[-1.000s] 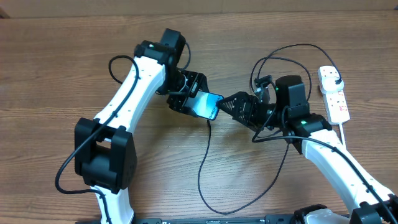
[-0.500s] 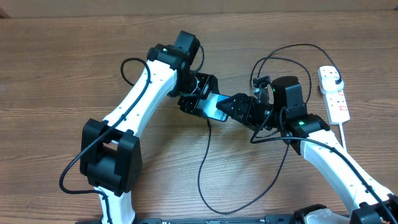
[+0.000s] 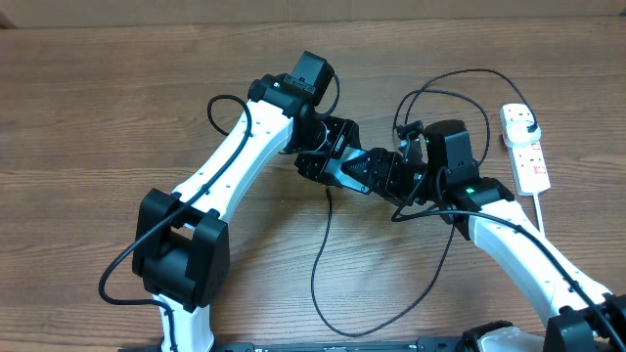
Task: Plug charger to phone and switch on socket
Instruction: 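Grasp the phone with the right gripper and open the left gripper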
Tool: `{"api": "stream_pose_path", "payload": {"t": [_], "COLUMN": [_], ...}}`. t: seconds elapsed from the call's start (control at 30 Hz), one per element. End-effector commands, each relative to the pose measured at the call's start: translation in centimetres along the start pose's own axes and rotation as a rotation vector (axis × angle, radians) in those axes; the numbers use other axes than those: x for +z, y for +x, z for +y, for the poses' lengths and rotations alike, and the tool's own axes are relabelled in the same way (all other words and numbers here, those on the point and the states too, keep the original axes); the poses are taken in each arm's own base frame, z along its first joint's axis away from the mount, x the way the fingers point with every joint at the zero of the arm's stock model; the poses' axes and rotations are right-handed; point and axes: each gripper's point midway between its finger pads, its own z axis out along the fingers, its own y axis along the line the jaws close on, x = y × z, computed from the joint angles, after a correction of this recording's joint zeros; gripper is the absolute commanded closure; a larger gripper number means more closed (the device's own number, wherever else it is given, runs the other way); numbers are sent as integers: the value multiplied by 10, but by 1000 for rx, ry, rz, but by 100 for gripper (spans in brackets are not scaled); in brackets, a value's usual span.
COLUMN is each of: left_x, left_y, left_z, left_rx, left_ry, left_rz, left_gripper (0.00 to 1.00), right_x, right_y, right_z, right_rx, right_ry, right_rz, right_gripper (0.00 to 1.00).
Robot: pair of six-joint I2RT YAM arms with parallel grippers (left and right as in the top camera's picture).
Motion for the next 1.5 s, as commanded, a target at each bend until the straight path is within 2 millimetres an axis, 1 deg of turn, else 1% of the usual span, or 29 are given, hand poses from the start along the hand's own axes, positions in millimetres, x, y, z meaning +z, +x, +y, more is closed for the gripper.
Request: {"api": "stream_pose_path", "payload": {"t": [0.0,0.2,0.3,0.33,0.47,0.67,0.83,1.17,1.2,1.27,1.3,1.43,1.47], "left_x": [-15,-13,-11,-11,-10,-10,-10,-10,-10,-10,-10,-10,-10], "left_y": [18,24,26,26,28,28,29,27,23,19,19,19,18], "left_z": [-8,-7,-6,-6,-5,-5,-5,-5,-4,-3,-3,-4,-4], "left_rx": [13,-13,-15,-14,-11,-14,-12,-12,-12,-14,-13,63,108], "left_ry": [46,39,36,35,33,33,32,32,28,27,27,27,28], "left_rz": [19,23,24,25,25,26,26,18,-8,-29,-32,-33,-34], "left_gripper": [96,96,96,96,96,96,96,96,69,20,0,1,0], "right_x": [0,0,0,0,0,0,0,0,0,0,-1,-4,-5], "right_y": [-5,-5,-5,-5,-5,-5,-5,-5,-5,-6,-6,-12,-13], "right_z": [6,6,6,6,6,6,6,6,6,6,5,2,1], "right_rx": [-18,-21,-21,-21,-21,-21,-21,-21,-21,-20,-19,-7,-4], "right_ry": [-3,-1,-1,-2,-1,-1,-1,-1,-2,-2,-2,2,3], "right_rz": [-14,-15,-15,-15,-15,-15,-15,-15,-15,-16,-19,-33,-37], "right_gripper": [26,39,48,53,62,70,96,96,96,96,96,96,96]}}
